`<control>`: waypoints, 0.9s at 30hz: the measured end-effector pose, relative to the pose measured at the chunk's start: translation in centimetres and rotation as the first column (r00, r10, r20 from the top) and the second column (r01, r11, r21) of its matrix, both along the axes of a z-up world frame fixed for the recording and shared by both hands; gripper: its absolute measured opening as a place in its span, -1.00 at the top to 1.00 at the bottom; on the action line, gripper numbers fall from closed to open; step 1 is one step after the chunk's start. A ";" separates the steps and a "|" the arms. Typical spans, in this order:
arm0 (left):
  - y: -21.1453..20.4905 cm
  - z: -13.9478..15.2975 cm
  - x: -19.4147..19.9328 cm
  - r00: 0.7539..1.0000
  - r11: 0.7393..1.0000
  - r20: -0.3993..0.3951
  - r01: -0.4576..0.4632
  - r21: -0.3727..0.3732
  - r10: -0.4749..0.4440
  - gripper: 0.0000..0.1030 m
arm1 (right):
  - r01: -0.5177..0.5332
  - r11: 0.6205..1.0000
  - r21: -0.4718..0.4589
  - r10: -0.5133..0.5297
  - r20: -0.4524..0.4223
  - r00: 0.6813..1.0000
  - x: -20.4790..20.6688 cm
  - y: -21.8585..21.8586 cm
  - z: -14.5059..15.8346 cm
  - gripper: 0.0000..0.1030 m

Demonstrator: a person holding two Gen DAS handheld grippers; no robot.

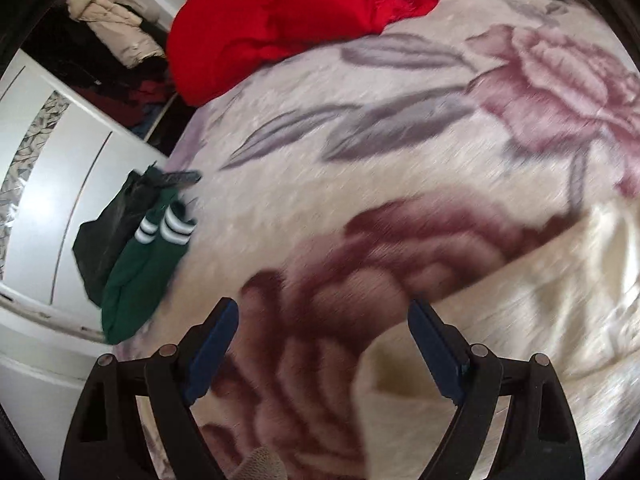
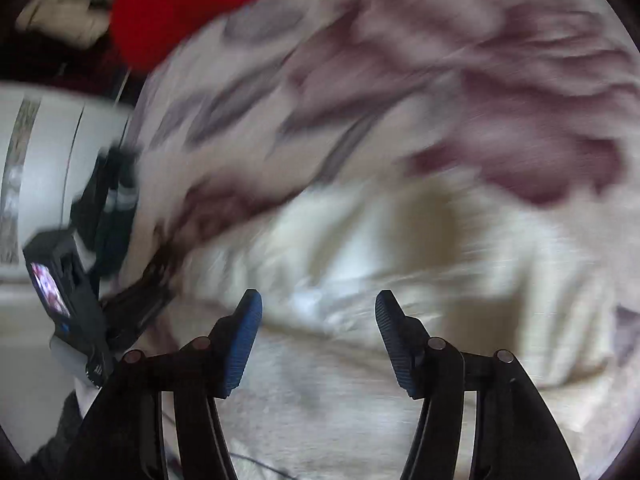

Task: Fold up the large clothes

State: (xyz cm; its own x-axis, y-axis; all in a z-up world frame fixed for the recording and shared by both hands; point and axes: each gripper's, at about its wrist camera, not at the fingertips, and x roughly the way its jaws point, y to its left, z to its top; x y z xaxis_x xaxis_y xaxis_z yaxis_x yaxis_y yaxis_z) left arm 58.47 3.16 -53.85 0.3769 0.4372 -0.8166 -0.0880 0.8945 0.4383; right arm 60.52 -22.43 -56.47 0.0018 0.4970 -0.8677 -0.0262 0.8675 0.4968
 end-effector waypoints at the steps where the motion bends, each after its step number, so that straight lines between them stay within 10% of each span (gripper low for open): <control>1: 0.5 -0.3 -0.2 1.000 1.000 -0.007 -0.010 -0.004 0.010 -0.67 | -0.054 0.999 -0.011 0.053 -0.007 0.999 0.1 2.2 -1.1 -0.19; 6: 2.2 -1.2 -0.5 0.999 0.999 -0.016 -0.046 -0.014 0.045 -0.68 | -0.110 0.994 0.005 0.110 -0.065 0.992 0.5 8.3 -5.3 -0.04; 7: 2.4 -1.3 -0.5 0.999 0.999 -0.011 -0.044 -0.013 0.044 -0.68 | -0.119 0.993 -0.019 0.118 -0.036 0.992 1.3 9.5 -5.0 0.62; 8: 2.4 -1.3 -0.4 0.999 0.999 -0.007 -0.043 -0.011 0.043 -0.68 | -0.126 0.989 -0.073 0.129 0.027 0.991 1.2 10.5 -4.3 0.87; 18: 2.7 -0.7 1.6 1.000 1.000 0.022 -0.018 -0.025 0.018 -0.67 | -0.025 0.948 -0.317 0.093 0.202 0.975 4.7 11.2 -1.4 0.90; 27: 3.1 0.5 0.8 1.000 1.000 0.023 0.005 -0.028 -0.004 -0.68 | -0.049 0.949 -0.312 0.083 0.098 0.992 8.5 13.3 -4.0 0.80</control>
